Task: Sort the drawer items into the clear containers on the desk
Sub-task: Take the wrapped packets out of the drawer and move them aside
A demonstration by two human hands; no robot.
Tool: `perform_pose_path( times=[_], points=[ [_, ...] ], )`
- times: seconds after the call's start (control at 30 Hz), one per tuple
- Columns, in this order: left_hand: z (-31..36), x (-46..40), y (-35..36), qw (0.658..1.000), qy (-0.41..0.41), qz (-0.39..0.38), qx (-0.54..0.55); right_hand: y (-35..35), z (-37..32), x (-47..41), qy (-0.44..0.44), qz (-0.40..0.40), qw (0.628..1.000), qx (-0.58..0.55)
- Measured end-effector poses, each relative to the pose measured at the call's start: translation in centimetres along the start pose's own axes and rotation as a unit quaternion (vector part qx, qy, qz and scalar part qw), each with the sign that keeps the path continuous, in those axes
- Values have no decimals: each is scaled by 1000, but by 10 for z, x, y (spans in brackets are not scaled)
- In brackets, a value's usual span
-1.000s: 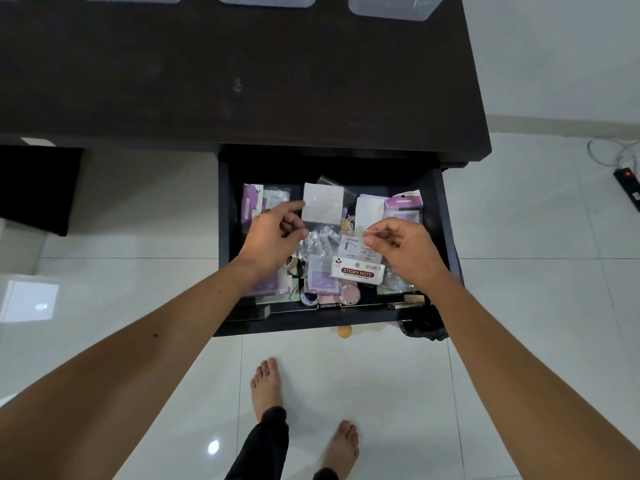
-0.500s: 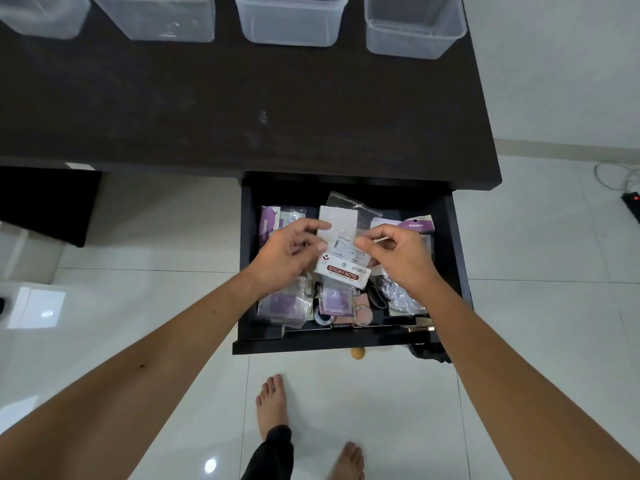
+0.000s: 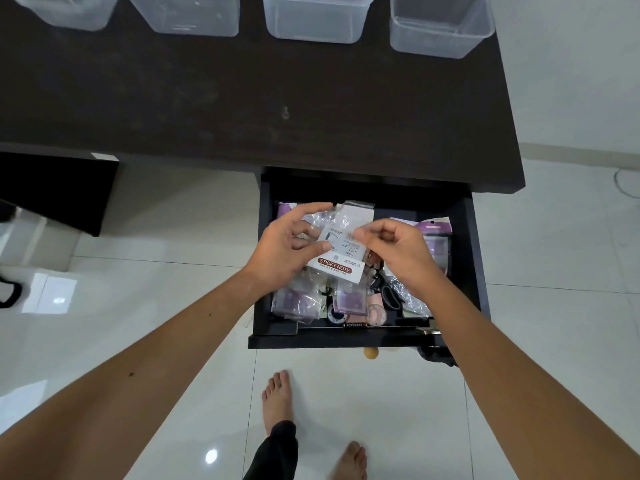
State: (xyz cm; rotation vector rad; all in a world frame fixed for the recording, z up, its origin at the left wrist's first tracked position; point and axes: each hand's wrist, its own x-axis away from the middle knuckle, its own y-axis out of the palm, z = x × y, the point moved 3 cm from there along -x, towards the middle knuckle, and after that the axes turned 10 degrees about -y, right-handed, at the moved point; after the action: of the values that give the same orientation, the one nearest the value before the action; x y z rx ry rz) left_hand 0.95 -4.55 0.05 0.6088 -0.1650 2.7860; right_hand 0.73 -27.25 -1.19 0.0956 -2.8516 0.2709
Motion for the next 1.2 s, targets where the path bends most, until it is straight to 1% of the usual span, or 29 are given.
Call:
perform_pose_path(
  times=[0.07,0.13,0.23,0.33,0.5,0.67,0.87,1.0,1.2],
  points=[
    [1,3,-9,1000,2,21,0,2,0,-1,0,10,1000,-21],
    [0,7,-21,999,7,47,2,4,4,-2,0,14,1000,-13],
    [-7,12,-41,997,3,83,2,13,9,-7,-13,-3,998,54],
    [-13,20,-53,995,-10,101,23,31,9,-20,-35,-24,992,122],
    [-20,29,-64,991,-18,131,24,65,5,-47,-60,-22,981,181],
    [-24,31,-63,991,-20,131,35,79,13,-66,-52,-24,972,228],
    [-27,31,-63,989,-24,139,38,74,16,-65,-69,-7,981,184],
    [-27,31,-62,989,-26,142,29,68,13,-59,-63,11,989,136],
    [-24,32,-61,989,-27,143,14,58,9,-50,-42,4,996,79]
  ],
)
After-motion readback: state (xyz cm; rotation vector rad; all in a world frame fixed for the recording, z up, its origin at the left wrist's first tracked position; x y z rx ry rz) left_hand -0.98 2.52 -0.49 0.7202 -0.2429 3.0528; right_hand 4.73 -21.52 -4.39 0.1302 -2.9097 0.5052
